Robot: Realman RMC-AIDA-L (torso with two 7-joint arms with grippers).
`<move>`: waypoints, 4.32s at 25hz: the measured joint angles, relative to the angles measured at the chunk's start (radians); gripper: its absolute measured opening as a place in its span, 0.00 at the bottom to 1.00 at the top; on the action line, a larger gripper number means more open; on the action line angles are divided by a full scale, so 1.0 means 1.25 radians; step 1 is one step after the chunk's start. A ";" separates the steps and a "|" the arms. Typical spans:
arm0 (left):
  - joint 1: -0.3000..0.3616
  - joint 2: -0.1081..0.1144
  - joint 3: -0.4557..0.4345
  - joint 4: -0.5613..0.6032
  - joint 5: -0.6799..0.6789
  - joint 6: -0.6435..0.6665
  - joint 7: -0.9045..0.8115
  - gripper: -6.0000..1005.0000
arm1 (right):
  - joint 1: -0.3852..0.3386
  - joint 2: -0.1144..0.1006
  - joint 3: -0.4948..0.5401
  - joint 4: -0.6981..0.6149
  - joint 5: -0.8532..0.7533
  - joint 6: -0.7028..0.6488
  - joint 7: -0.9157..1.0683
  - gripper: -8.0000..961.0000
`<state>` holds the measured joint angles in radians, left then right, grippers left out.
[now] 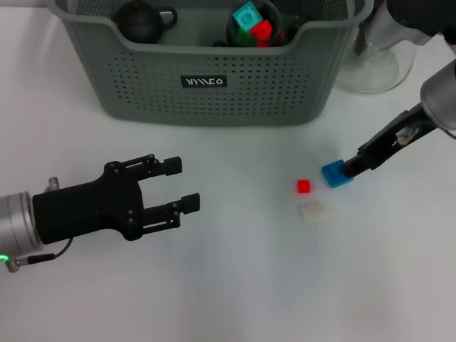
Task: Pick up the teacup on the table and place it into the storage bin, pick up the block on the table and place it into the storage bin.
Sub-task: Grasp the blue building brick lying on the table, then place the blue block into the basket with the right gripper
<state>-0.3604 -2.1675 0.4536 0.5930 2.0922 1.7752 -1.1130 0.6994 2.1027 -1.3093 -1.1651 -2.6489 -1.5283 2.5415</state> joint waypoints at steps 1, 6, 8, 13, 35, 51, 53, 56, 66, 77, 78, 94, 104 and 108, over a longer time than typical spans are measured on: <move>-0.001 0.000 0.000 0.000 0.000 0.000 0.000 0.72 | 0.000 0.000 -0.003 0.010 0.000 0.011 0.023 0.58; 0.003 0.000 -0.002 -0.001 0.001 -0.005 0.000 0.72 | 0.001 -0.001 -0.005 0.046 0.000 0.050 0.133 0.57; 0.004 0.000 -0.002 -0.001 0.003 -0.013 0.002 0.72 | 0.000 -0.001 -0.008 0.048 0.000 0.057 0.164 0.57; 0.008 -0.001 -0.002 -0.002 0.005 -0.026 0.010 0.72 | 0.001 0.000 -0.035 0.075 0.003 0.084 0.217 0.57; 0.011 -0.001 -0.022 -0.003 0.005 -0.031 0.020 0.72 | 0.062 0.003 -0.132 0.175 -0.001 0.167 0.274 0.57; 0.014 0.000 -0.023 -0.012 0.006 -0.033 0.020 0.72 | 0.062 0.004 -0.163 0.182 0.002 0.182 0.281 0.55; 0.014 0.000 -0.023 -0.012 0.006 -0.032 0.020 0.72 | 0.062 0.003 -0.165 0.183 0.002 0.183 0.281 0.55; 0.016 -0.001 -0.024 -0.012 0.007 -0.032 0.020 0.72 | 0.058 0.003 -0.166 0.174 0.002 0.180 0.281 0.49; 0.018 0.000 -0.047 -0.013 0.005 -0.024 0.020 0.72 | -0.051 -0.004 0.001 -0.181 0.117 -0.015 0.176 0.48; 0.019 0.002 -0.088 -0.012 0.006 -0.012 0.019 0.72 | -0.026 -0.007 0.290 -0.260 0.493 -0.025 -0.063 0.52; 0.019 0.003 -0.088 -0.012 0.005 -0.012 0.019 0.72 | -0.021 -0.006 0.274 -0.248 0.496 0.021 -0.076 0.52; 0.012 0.000 -0.086 -0.026 -0.001 -0.009 0.015 0.72 | 0.417 -0.004 0.075 0.467 0.044 0.634 0.088 0.57; 0.006 0.002 -0.086 -0.034 -0.001 -0.009 0.014 0.72 | 0.426 -0.003 0.067 0.506 0.013 0.645 0.104 0.61; 0.008 0.002 -0.091 -0.034 -0.002 -0.007 0.014 0.72 | 0.411 -0.004 0.066 0.472 0.015 0.624 0.104 0.62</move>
<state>-0.3511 -2.1643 0.3398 0.5506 2.0897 1.7668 -1.0953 1.2132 2.0980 -1.2262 -0.5756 -2.6298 -0.7481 2.6719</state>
